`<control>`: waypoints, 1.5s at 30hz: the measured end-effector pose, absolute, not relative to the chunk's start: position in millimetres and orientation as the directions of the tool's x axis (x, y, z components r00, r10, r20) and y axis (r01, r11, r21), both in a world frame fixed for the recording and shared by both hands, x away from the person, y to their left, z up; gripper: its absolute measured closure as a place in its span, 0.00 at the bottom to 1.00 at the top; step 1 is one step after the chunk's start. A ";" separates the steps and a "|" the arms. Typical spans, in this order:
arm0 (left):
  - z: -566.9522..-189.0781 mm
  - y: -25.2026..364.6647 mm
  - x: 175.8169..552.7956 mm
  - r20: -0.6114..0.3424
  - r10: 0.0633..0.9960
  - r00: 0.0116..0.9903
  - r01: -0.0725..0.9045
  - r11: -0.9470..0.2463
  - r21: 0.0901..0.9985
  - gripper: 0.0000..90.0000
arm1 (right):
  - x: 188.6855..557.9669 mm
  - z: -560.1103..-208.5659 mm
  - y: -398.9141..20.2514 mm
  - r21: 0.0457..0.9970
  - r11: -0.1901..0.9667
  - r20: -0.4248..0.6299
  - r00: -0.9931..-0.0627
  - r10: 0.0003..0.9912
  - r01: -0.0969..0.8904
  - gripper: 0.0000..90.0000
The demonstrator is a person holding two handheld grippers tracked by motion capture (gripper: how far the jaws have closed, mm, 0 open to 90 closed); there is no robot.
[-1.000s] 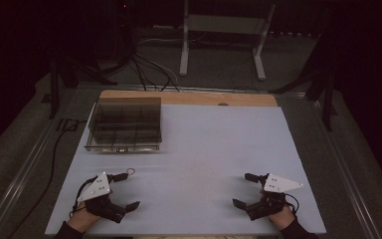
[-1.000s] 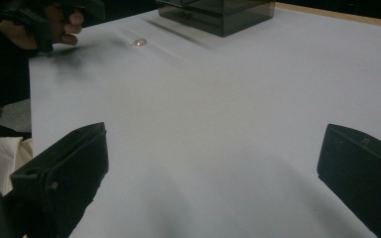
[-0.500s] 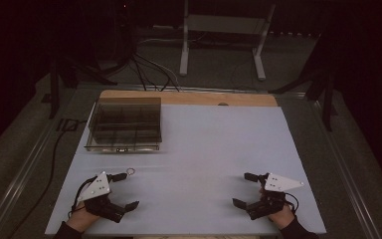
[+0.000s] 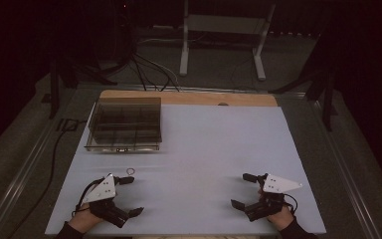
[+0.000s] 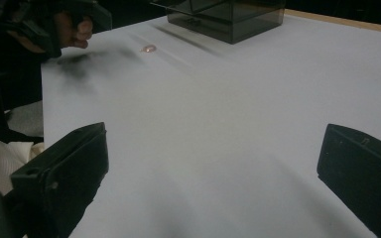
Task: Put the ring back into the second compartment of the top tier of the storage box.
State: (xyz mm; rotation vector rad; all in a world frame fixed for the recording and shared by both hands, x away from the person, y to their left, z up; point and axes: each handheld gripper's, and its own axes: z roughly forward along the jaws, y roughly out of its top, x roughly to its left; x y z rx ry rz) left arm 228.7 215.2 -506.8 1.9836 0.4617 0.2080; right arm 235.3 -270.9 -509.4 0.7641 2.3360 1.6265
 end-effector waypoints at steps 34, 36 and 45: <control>-478.8 209.4 244.2 -0.016 0.471 0.882 0.192 -0.329 0.925 0.01 | 235.1 -509.6 -270.8 0.920 0.245 0.146 -0.846 0.513 0.307 0.00; -479.2 209.9 246.4 -0.019 0.469 0.883 0.196 -0.330 0.924 0.01 | 235.2 -509.5 -270.9 0.920 0.244 0.146 -0.845 0.514 0.307 0.00; -479.3 214.6 256.5 -0.020 0.496 0.868 0.207 -0.326 0.922 0.01 | 235.6 -510.1 -270.4 0.919 0.243 0.150 -0.845 0.514 0.311 0.00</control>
